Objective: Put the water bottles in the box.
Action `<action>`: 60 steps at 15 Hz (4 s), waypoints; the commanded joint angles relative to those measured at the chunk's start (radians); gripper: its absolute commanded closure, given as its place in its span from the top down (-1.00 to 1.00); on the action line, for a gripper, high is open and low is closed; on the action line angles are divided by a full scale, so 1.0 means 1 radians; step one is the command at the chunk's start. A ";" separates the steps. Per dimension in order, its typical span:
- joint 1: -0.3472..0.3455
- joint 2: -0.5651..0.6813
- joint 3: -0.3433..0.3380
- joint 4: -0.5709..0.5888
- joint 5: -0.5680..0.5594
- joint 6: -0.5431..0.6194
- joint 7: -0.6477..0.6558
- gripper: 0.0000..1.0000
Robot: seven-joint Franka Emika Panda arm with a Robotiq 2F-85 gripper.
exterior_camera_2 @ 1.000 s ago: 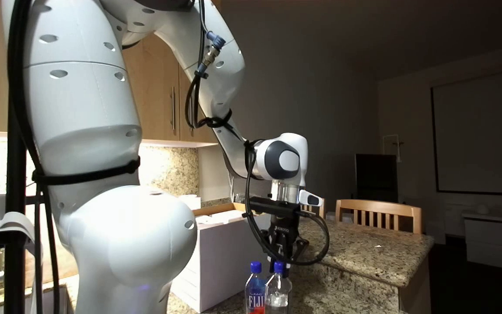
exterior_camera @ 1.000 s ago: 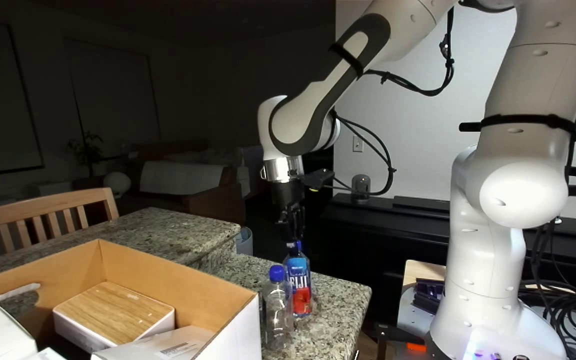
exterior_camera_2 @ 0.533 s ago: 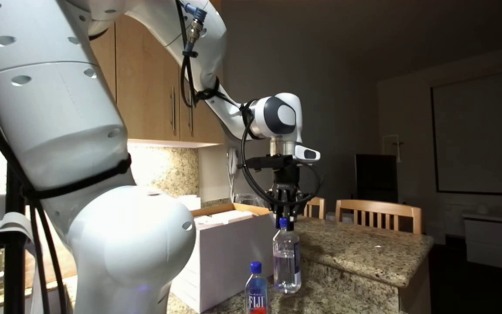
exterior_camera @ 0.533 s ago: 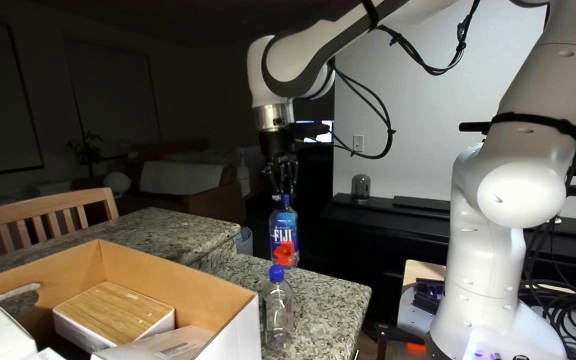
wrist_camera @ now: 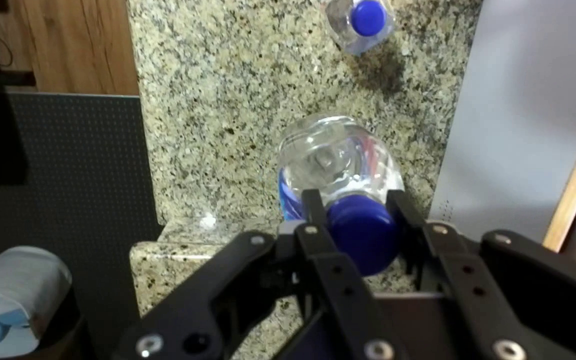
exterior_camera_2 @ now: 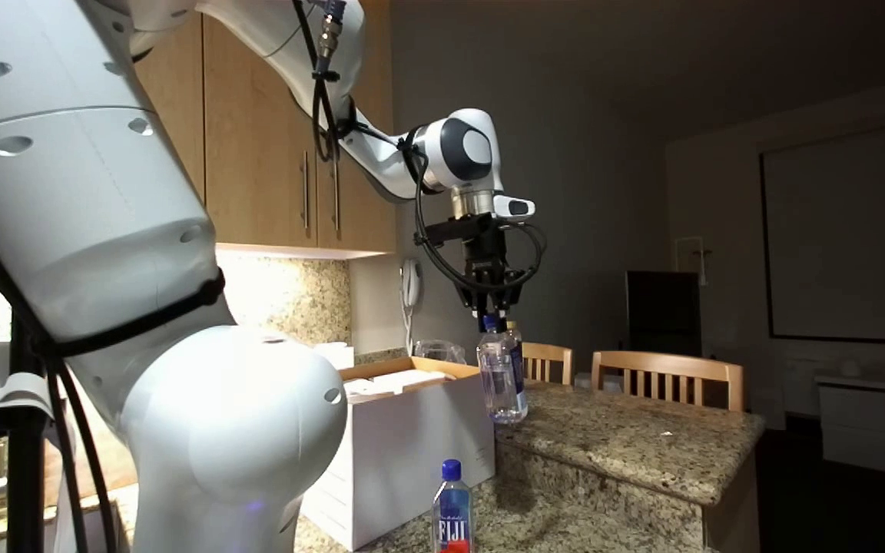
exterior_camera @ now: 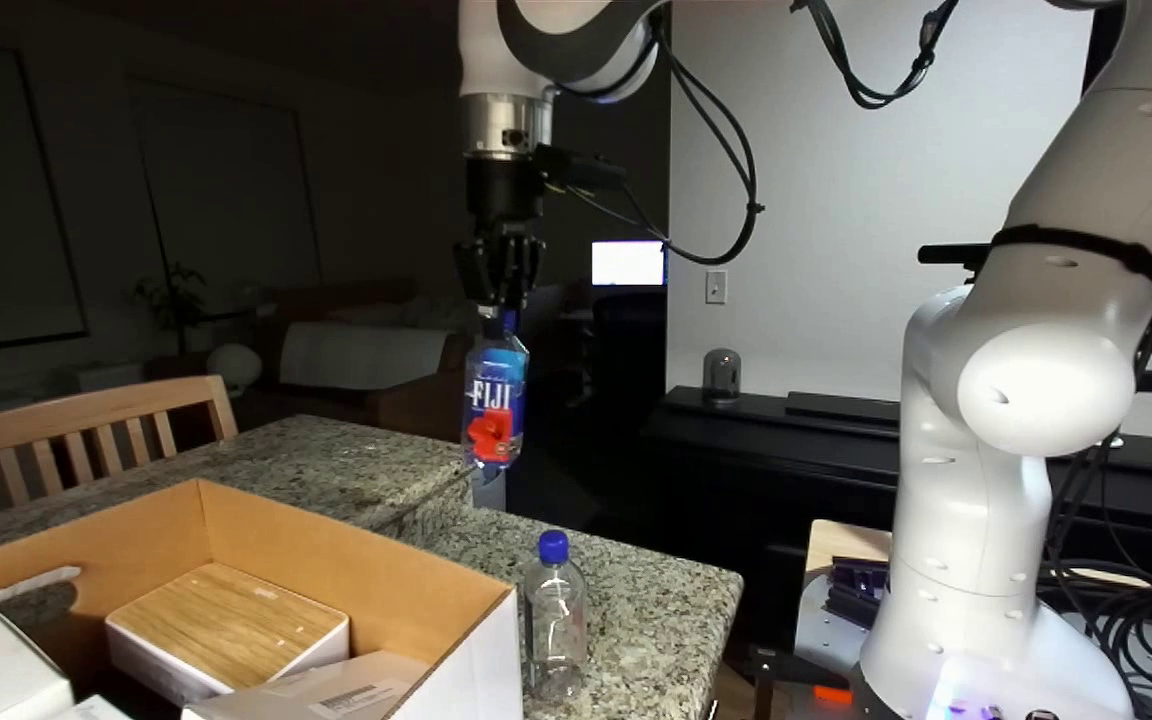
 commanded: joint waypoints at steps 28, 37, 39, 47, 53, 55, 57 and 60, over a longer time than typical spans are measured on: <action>0.257 0.772 0.159 0.776 -0.148 -0.052 0.109 -0.70; 0.270 0.878 0.098 0.963 -0.077 -0.191 0.108 0.56; 0.268 0.858 0.101 0.964 -0.060 -0.194 0.097 0.81; 0.175 0.538 0.085 0.711 -0.001 -0.152 0.126 1.00; 0.113 0.278 0.027 0.417 0.002 -0.108 0.026 1.00; 0.102 0.214 0.011 0.312 0.025 -0.076 -0.043 1.00; 0.098 0.163 -0.007 0.203 0.057 -0.054 -0.110 1.00; 0.094 0.101 -0.039 0.024 0.109 -0.017 -0.201 1.00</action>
